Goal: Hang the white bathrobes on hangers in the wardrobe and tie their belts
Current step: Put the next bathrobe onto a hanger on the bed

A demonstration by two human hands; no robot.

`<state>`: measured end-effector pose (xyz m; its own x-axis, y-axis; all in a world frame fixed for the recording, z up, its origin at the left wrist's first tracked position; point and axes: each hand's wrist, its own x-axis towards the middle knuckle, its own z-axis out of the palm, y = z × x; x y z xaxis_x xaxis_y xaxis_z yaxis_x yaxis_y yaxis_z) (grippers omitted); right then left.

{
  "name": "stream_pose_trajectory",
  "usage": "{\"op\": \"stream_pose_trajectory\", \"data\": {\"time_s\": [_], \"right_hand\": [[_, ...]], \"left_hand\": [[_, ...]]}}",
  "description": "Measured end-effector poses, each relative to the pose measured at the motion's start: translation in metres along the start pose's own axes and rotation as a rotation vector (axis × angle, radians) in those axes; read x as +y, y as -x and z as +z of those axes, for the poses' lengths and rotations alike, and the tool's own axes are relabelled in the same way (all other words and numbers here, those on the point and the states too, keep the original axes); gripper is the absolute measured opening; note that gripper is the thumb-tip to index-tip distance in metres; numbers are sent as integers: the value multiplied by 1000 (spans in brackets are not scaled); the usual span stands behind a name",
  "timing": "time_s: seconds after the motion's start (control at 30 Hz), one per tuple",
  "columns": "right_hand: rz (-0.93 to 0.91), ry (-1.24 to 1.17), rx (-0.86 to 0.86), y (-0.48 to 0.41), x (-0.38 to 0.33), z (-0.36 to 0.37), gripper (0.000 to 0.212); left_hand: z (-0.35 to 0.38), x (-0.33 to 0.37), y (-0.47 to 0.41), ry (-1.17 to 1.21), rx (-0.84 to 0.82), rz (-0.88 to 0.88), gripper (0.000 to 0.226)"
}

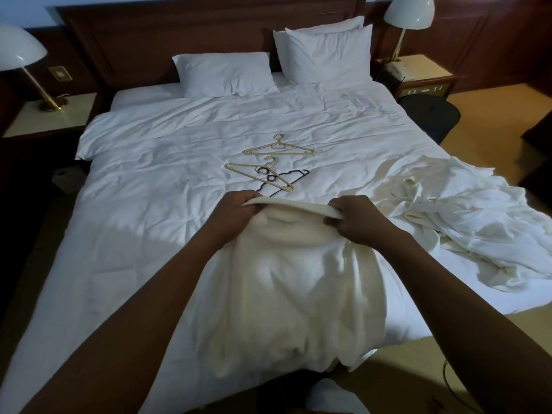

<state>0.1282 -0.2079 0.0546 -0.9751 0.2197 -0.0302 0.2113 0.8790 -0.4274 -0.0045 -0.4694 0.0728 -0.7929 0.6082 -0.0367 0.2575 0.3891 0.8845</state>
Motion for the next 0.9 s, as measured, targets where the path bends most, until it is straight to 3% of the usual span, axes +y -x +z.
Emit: {"op": "stream_pose_trajectory", "data": {"time_s": [0.13,0.33,0.47,0.63,0.77,0.9], "right_hand": [[90,64,48,-23,43,7,8],[188,-219,-6,-73,87,6,14],[240,-472,-113,-123,120,-11,27],[196,-604,-93,-198,143,-35,51],[229,-697,-89,-248,160,-24,38],[313,-708,-184,-280,186,33,35]], "left_hand": [[-8,-1,-28,4,27,-71,35],[-6,-32,-80,4,15,-262,77],[-1,-43,-127,-134,25,-307,71],[4,-48,-197,-104,98,-289,67],[6,-68,-241,-110,101,-251,32],[20,-125,-272,-168,38,-300,26]]}}
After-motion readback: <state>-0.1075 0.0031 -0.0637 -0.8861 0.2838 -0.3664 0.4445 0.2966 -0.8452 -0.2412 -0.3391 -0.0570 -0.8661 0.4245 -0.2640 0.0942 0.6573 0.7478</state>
